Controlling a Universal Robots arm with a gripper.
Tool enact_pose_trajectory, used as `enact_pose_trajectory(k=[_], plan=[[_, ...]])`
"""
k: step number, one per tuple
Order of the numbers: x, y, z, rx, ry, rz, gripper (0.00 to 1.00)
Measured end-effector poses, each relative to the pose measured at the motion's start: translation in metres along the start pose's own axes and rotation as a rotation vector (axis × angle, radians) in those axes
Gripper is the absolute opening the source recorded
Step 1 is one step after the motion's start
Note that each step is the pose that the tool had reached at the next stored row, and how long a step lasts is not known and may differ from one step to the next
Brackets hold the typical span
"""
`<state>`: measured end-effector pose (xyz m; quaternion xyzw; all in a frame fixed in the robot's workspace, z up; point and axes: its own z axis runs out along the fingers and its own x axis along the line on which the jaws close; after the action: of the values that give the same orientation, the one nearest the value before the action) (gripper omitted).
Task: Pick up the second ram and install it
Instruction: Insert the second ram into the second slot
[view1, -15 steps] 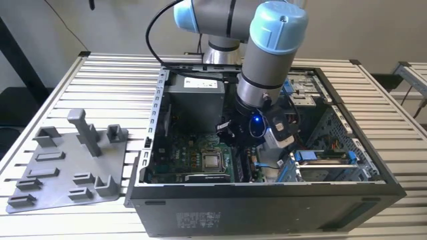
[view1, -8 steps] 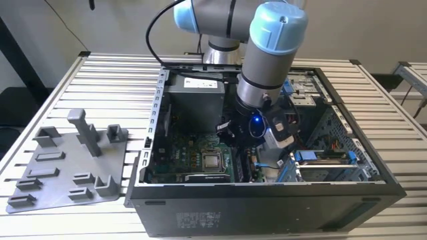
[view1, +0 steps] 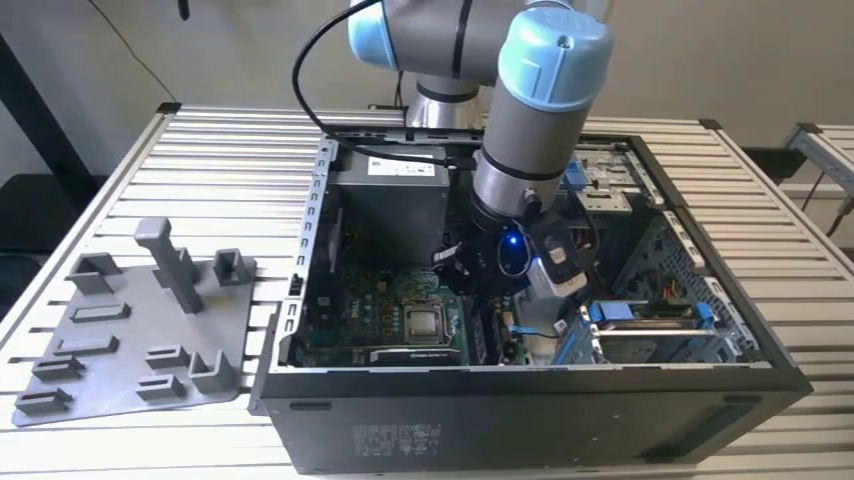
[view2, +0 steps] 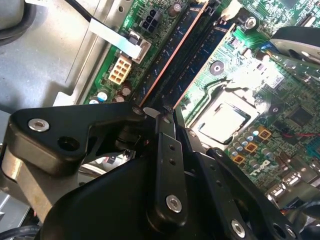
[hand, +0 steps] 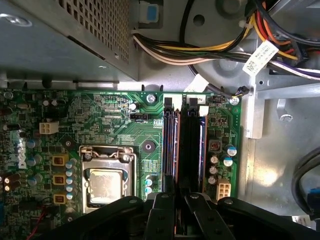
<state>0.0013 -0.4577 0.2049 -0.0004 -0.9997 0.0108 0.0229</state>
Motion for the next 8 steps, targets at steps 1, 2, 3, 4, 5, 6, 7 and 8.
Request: enact_pose_trajectory(k=[1, 2, 3, 4, 5, 6, 7, 8], plan=[[0.0000, 0.0000, 0.0001, -0.0001, 0.0000, 0.000, 0.14], [0.0000, 0.0000, 0.0001, -0.0002, 0.0000, 0.000, 0.14], [0.0000, 0.0000, 0.0001, -0.0002, 0.0000, 0.000, 0.14], [0.0000, 0.0000, 0.0001, -0.0002, 0.0000, 0.000, 0.14], [0.0000, 0.0000, 0.0001, -0.0001, 0.0000, 0.000, 0.14], [0.0000, 0.0000, 0.0001, -0.0001, 0.0000, 0.000, 0.14], [0.0000, 0.0000, 0.0001, -0.0002, 0.0000, 0.000, 0.14], [-0.0002, 0.0006, 0.0015, -0.0043, -0.0011, 0.000, 0.14]])
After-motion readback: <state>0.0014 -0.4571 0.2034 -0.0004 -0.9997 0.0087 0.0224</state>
